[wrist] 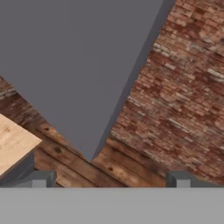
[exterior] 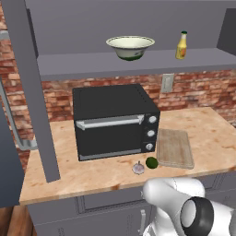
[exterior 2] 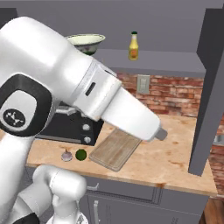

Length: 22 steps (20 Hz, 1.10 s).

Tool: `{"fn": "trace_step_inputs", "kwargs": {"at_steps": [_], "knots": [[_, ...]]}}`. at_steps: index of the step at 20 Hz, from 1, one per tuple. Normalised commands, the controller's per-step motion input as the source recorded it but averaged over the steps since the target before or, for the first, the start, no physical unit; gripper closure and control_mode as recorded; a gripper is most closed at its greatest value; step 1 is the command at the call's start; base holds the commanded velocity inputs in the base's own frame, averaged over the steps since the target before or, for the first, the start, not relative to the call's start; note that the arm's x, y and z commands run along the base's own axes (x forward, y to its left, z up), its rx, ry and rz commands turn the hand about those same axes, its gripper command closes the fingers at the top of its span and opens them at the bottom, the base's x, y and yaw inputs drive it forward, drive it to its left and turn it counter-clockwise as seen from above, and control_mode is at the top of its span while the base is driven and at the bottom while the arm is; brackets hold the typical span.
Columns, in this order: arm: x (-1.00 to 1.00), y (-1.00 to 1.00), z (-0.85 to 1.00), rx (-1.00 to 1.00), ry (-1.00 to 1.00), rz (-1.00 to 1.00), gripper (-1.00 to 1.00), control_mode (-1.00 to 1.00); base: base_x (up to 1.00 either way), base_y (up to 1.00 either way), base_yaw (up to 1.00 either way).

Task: Open the cabinet. Place the bowl and condiment on the counter. Then place the lime and garlic on the cutting board.

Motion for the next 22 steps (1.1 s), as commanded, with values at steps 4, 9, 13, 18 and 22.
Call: {"fn": "trace_step_inputs", "kwargs": {"at_steps": [4, 9, 13, 18, 22], "knots": [[-0.33, 1.0, -0.19, 0.0, -0.02, 0.0, -1.0, -1.0, 0.0, 0.0, 0.0], [0.0, 0.82, -0.21, 0.03, -0.05, 0.05, -1.0, -1.0, 0.0, 0.0, 0.0], [0.0, 0.37, -0.03, 0.21, -0.06, 0.22, -1.0, -1.0, 0.0, 0.0, 0.0], [0.19, 0.29, 0.0, 0.23, -0.06, 0.3, -1.0, -1.0, 0.0, 0.0, 0.0], [0.48, 0.33, 0.0, 0.14, -0.1, 0.37, -1.0, -1.0, 0.0, 0.0, 0.0]]}}
